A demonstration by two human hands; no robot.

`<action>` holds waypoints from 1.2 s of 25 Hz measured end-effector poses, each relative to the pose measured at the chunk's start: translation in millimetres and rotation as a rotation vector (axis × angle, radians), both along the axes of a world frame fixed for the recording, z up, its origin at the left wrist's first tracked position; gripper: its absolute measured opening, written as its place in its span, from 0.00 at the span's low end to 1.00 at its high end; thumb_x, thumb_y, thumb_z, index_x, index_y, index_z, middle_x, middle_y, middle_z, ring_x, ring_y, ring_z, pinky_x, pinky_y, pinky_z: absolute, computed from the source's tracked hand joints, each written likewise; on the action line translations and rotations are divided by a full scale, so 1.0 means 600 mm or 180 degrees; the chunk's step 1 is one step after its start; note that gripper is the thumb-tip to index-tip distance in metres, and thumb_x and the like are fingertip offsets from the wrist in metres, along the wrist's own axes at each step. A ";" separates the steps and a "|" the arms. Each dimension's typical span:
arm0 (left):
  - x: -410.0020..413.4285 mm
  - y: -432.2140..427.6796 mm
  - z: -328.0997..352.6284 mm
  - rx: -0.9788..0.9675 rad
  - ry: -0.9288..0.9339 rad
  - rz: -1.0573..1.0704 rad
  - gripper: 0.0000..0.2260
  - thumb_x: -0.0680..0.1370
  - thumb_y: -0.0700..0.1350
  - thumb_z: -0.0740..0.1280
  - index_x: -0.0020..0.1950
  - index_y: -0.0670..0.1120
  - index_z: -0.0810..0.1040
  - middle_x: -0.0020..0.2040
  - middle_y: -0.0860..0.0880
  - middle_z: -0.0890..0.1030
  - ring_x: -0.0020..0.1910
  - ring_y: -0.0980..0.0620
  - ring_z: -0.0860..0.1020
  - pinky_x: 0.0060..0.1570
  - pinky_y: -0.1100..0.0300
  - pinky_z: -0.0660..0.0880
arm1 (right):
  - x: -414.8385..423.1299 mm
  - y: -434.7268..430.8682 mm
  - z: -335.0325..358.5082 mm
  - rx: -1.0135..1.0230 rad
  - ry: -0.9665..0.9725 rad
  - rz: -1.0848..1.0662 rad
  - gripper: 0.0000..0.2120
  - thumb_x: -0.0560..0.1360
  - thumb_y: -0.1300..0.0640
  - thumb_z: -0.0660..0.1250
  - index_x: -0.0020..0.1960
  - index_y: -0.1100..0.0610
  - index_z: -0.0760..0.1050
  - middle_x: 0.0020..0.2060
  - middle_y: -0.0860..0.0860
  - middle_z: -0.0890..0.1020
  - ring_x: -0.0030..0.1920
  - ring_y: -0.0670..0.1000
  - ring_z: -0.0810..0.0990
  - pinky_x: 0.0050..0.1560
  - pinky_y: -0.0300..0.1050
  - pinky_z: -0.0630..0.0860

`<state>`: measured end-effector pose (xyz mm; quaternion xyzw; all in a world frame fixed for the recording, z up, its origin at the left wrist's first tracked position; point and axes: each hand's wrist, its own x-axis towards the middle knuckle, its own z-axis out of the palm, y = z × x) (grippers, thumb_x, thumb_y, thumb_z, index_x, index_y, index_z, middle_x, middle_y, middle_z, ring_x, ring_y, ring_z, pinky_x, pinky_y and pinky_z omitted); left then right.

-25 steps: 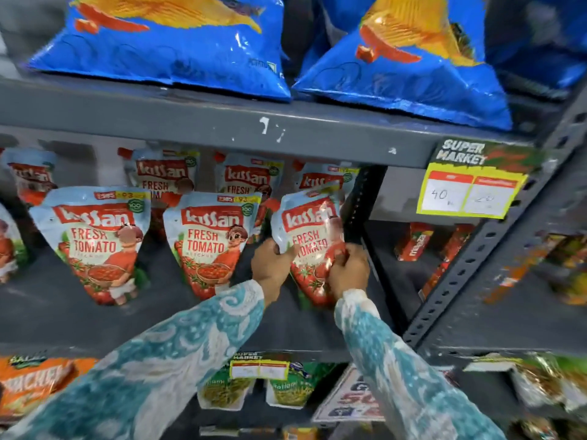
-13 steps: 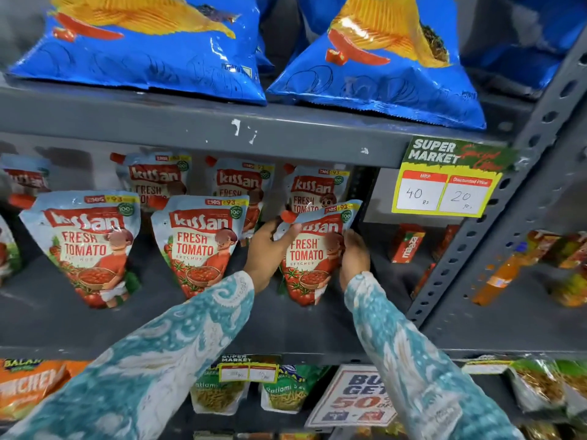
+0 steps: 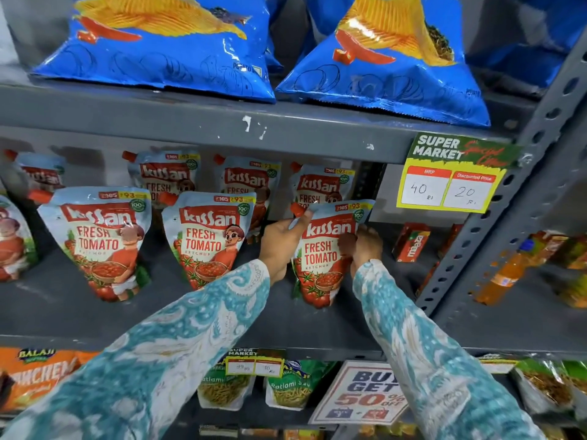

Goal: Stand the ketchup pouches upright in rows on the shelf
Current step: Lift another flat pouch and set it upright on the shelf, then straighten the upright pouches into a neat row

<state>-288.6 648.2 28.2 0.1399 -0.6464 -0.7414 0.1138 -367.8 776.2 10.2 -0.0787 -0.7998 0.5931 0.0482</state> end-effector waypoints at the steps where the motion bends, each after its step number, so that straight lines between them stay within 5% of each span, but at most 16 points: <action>1: 0.006 -0.003 -0.002 -0.0164 0.0068 0.0060 0.12 0.75 0.55 0.68 0.41 0.46 0.82 0.42 0.48 0.85 0.42 0.51 0.83 0.47 0.59 0.80 | 0.016 -0.008 -0.003 -0.0459 0.0096 -0.0100 0.12 0.75 0.60 0.59 0.53 0.65 0.75 0.54 0.64 0.79 0.56 0.62 0.77 0.58 0.54 0.71; 2: 0.013 -0.008 -0.007 -0.0390 0.0179 0.0268 0.13 0.75 0.55 0.68 0.45 0.45 0.82 0.44 0.50 0.84 0.43 0.54 0.81 0.45 0.67 0.78 | 0.038 -0.017 -0.009 -0.0620 0.0416 -0.0427 0.12 0.75 0.59 0.58 0.53 0.64 0.75 0.54 0.63 0.79 0.55 0.61 0.76 0.59 0.55 0.69; 4: 0.037 -0.024 -0.030 -0.0716 0.0516 0.1229 0.18 0.75 0.55 0.67 0.56 0.41 0.78 0.50 0.48 0.79 0.48 0.53 0.77 0.46 0.74 0.71 | 0.107 -0.052 -0.039 0.0451 0.1559 -0.0964 0.22 0.78 0.49 0.53 0.61 0.64 0.71 0.61 0.64 0.73 0.63 0.61 0.68 0.65 0.54 0.61; 6: 0.063 -0.057 -0.060 -0.0716 0.0672 0.2360 0.27 0.73 0.57 0.66 0.63 0.37 0.72 0.59 0.42 0.74 0.57 0.47 0.73 0.58 0.70 0.69 | 0.169 -0.097 -0.064 0.1764 0.2961 0.0399 0.25 0.79 0.44 0.45 0.61 0.61 0.69 0.63 0.60 0.71 0.63 0.59 0.65 0.66 0.50 0.57; 7: 0.070 -0.076 -0.074 -0.0613 0.0579 0.2751 0.32 0.71 0.59 0.65 0.65 0.36 0.69 0.64 0.39 0.71 0.62 0.43 0.70 0.66 0.60 0.68 | 0.182 -0.118 -0.079 0.1987 0.3085 0.1133 0.24 0.79 0.45 0.44 0.61 0.60 0.69 0.62 0.58 0.73 0.63 0.57 0.67 0.65 0.50 0.59; 10: 0.083 -0.154 -0.098 -0.0245 -0.0283 0.3002 0.38 0.71 0.60 0.66 0.73 0.40 0.62 0.73 0.40 0.65 0.73 0.39 0.64 0.71 0.45 0.61 | 0.187 -0.181 -0.071 0.1188 0.1378 0.2110 0.18 0.81 0.53 0.51 0.66 0.58 0.69 0.64 0.56 0.76 0.64 0.57 0.73 0.63 0.47 0.68; 12: 0.086 -0.210 -0.096 -0.0099 -0.0086 0.2433 0.37 0.72 0.60 0.68 0.75 0.42 0.62 0.72 0.42 0.70 0.71 0.42 0.70 0.69 0.46 0.68 | 0.162 -0.218 -0.056 0.0489 0.0296 0.1761 0.18 0.81 0.55 0.52 0.69 0.58 0.66 0.67 0.56 0.73 0.67 0.57 0.71 0.66 0.46 0.67; 14: 0.085 -0.257 -0.083 0.0040 0.0304 0.1787 0.32 0.74 0.59 0.67 0.71 0.42 0.67 0.66 0.43 0.78 0.62 0.46 0.79 0.57 0.53 0.79 | 0.129 -0.250 -0.036 -0.0331 -0.0155 0.1586 0.18 0.81 0.57 0.53 0.69 0.59 0.67 0.67 0.57 0.74 0.68 0.58 0.71 0.68 0.49 0.66; 17: 0.082 -0.287 -0.052 -0.0240 0.0239 0.1357 0.17 0.77 0.57 0.64 0.55 0.45 0.79 0.52 0.45 0.84 0.50 0.49 0.84 0.45 0.59 0.80 | 0.093 -0.283 -0.027 -0.1014 -0.0504 0.1454 0.14 0.79 0.57 0.56 0.59 0.57 0.75 0.61 0.59 0.79 0.62 0.60 0.77 0.68 0.55 0.71; 22: 0.088 -0.275 -0.040 -0.0227 -0.0145 0.1573 0.27 0.73 0.65 0.63 0.47 0.39 0.81 0.48 0.42 0.86 0.49 0.44 0.84 0.53 0.49 0.80 | 0.098 -0.280 -0.026 -0.1451 -0.0609 0.1240 0.13 0.79 0.58 0.56 0.58 0.59 0.76 0.57 0.59 0.81 0.56 0.58 0.79 0.64 0.58 0.74; 26: 0.098 -0.247 -0.036 -0.0168 -0.0195 0.1788 0.21 0.73 0.63 0.64 0.36 0.45 0.77 0.44 0.44 0.85 0.47 0.45 0.84 0.54 0.49 0.80 | 0.103 -0.269 -0.027 -0.1585 -0.0449 0.1085 0.11 0.79 0.58 0.55 0.52 0.57 0.76 0.54 0.60 0.81 0.51 0.57 0.79 0.60 0.55 0.75; 30: 0.107 -0.223 -0.037 -0.0159 -0.0188 0.1720 0.19 0.73 0.63 0.65 0.35 0.48 0.76 0.46 0.44 0.85 0.48 0.45 0.83 0.54 0.49 0.80 | 0.110 -0.257 -0.022 -0.1670 -0.0382 0.0887 0.14 0.80 0.58 0.54 0.60 0.63 0.74 0.54 0.58 0.80 0.53 0.58 0.79 0.60 0.54 0.76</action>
